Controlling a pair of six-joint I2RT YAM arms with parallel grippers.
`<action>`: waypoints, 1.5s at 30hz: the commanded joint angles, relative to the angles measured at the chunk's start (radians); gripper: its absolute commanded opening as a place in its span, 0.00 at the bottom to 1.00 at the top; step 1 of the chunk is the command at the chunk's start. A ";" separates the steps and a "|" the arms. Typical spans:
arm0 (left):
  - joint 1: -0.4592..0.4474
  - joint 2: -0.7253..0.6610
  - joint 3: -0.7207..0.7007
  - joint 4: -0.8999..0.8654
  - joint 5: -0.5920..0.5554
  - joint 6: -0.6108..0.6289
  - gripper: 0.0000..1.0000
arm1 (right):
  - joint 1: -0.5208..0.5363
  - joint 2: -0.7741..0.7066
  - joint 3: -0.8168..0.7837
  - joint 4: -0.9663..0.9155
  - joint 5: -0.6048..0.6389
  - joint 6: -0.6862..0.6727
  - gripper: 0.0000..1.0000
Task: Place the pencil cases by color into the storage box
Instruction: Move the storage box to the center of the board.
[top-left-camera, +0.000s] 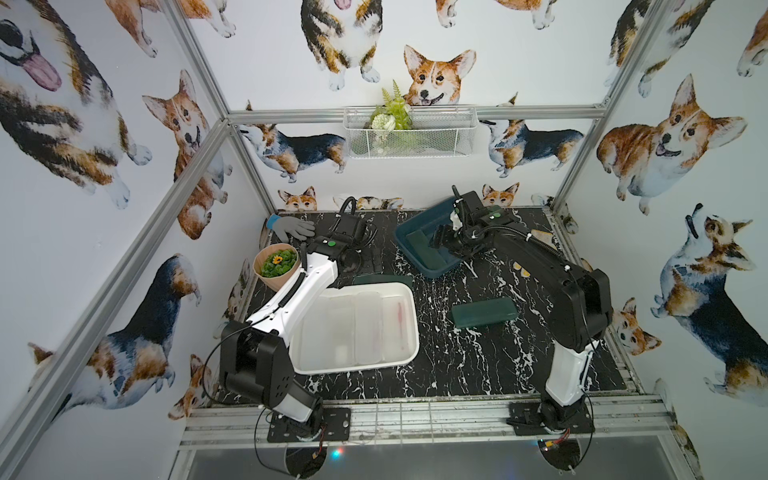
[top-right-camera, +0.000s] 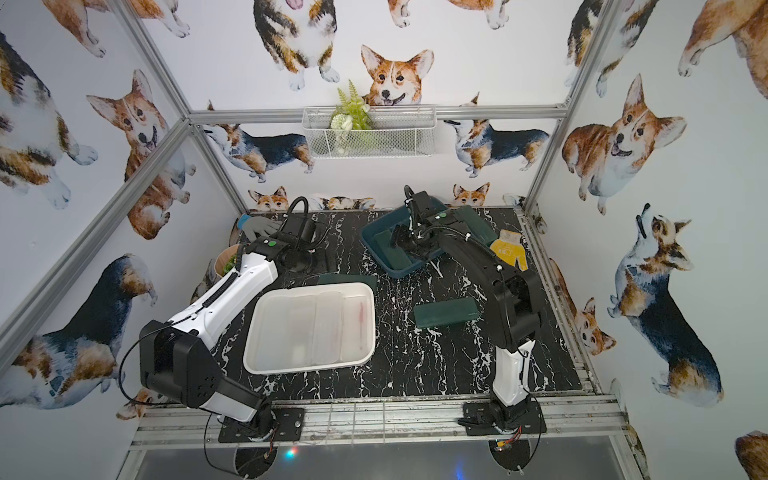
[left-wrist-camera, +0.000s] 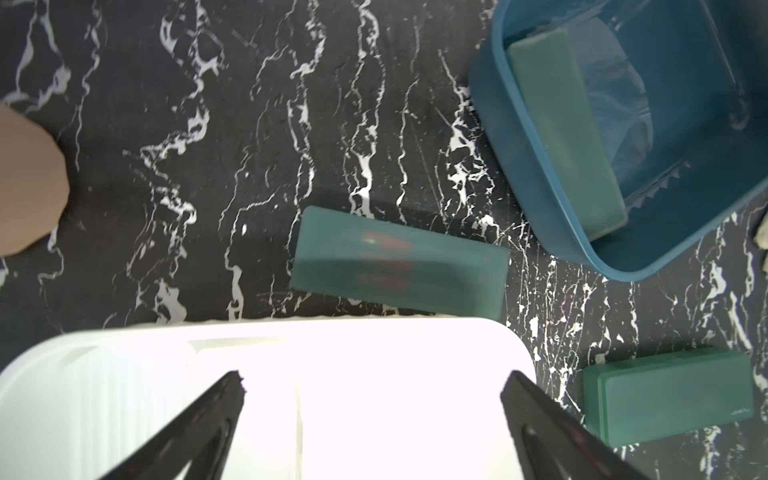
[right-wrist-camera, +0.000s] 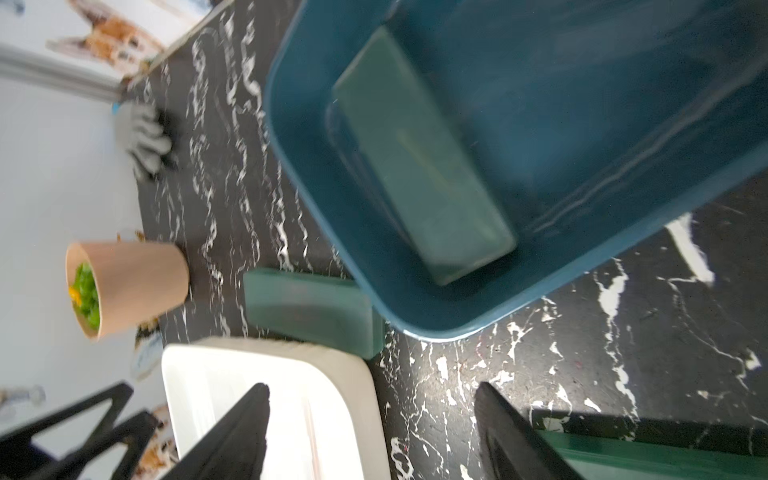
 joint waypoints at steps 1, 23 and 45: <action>0.020 -0.047 -0.029 -0.086 0.029 -0.079 1.00 | 0.033 -0.030 -0.030 -0.048 -0.049 -0.220 0.75; 0.200 -0.191 -0.199 -0.143 0.074 -0.226 1.00 | 0.228 0.061 -0.150 -0.034 -0.142 -0.223 0.54; 0.215 -0.005 0.007 0.001 0.002 -0.292 0.99 | 0.335 0.116 -0.263 0.171 -0.167 -0.055 0.11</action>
